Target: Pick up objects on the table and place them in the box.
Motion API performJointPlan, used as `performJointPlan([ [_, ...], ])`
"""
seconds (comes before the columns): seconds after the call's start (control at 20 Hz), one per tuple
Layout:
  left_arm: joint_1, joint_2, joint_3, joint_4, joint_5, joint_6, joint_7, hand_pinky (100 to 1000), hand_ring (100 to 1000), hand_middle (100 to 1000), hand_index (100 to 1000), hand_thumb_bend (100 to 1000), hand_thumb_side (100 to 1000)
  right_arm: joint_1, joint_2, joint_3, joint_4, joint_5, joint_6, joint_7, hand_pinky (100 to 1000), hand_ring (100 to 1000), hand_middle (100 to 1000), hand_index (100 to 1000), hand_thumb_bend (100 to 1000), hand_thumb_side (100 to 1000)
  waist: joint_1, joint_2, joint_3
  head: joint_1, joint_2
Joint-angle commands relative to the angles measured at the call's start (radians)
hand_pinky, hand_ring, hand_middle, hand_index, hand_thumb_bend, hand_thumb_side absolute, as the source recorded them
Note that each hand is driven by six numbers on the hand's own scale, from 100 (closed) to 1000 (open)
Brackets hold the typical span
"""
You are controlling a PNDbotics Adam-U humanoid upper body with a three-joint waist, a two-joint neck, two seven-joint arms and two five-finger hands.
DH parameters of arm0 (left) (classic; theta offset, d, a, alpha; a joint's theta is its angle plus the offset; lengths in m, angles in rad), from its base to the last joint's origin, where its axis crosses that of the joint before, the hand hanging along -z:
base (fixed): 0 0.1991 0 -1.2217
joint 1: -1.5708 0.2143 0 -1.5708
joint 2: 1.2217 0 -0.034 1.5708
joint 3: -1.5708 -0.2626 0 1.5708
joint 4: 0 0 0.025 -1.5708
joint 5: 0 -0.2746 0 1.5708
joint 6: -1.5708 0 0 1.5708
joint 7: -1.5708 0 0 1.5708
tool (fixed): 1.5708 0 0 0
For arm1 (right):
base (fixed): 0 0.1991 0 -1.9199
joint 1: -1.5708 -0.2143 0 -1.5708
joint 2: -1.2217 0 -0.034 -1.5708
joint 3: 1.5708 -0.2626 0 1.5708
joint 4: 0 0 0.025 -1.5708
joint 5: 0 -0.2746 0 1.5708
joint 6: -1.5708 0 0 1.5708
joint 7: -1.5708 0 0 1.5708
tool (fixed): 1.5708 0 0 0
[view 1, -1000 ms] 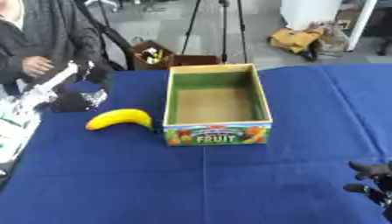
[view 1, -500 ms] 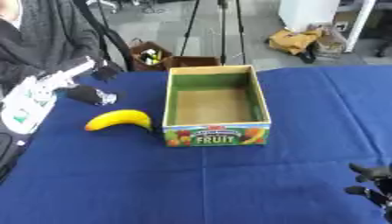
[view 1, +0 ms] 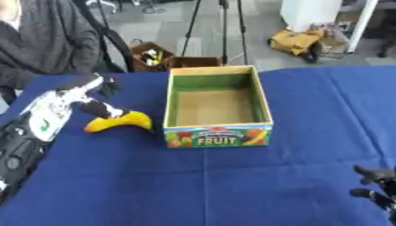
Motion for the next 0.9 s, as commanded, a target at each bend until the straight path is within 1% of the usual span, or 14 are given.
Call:
performJointPlan([
  [0.05,-0.022,0.016,0.007,0.017,-0.058,-0.009,0.037,775,624,594,758,493,207,-0.003,-0.02,0.002,-0.017,0.001,-0.002,0.005,648,932,540,627,100,743,-0.002,-0.019,0.0,0.0,-0.002],
  [0.3,-0.023,0.004,0.031,0.027,-0.155,-0.033,0.022,780,633,603,765,499,217,-0.004,-0.02,0.002,-0.017,0.0,-0.002,0.005,648,933,540,627,100,741,-0.002,-0.019,-0.001,-0.001,-0.005],
  [0.55,-0.021,-0.011,0.063,0.03,-0.253,-0.055,-0.004,790,657,628,782,490,260,-0.005,-0.021,0.002,-0.017,-0.001,-0.002,0.004,648,934,540,627,100,741,-0.002,-0.019,-0.001,-0.002,-0.006],
  [0.85,-0.024,-0.032,0.1,0.041,-0.368,-0.086,-0.042,798,680,659,792,439,291,-0.005,-0.02,0.001,-0.017,0.0,-0.003,0.003,648,935,540,627,100,741,-0.004,-0.018,-0.003,-0.002,-0.007],
  [0.9,-0.026,-0.035,0.107,0.046,-0.387,-0.093,-0.051,797,678,659,790,418,280,-0.004,-0.019,0.001,-0.017,0.0,-0.003,0.003,648,936,540,627,100,740,-0.004,-0.018,-0.003,-0.002,-0.008],
])
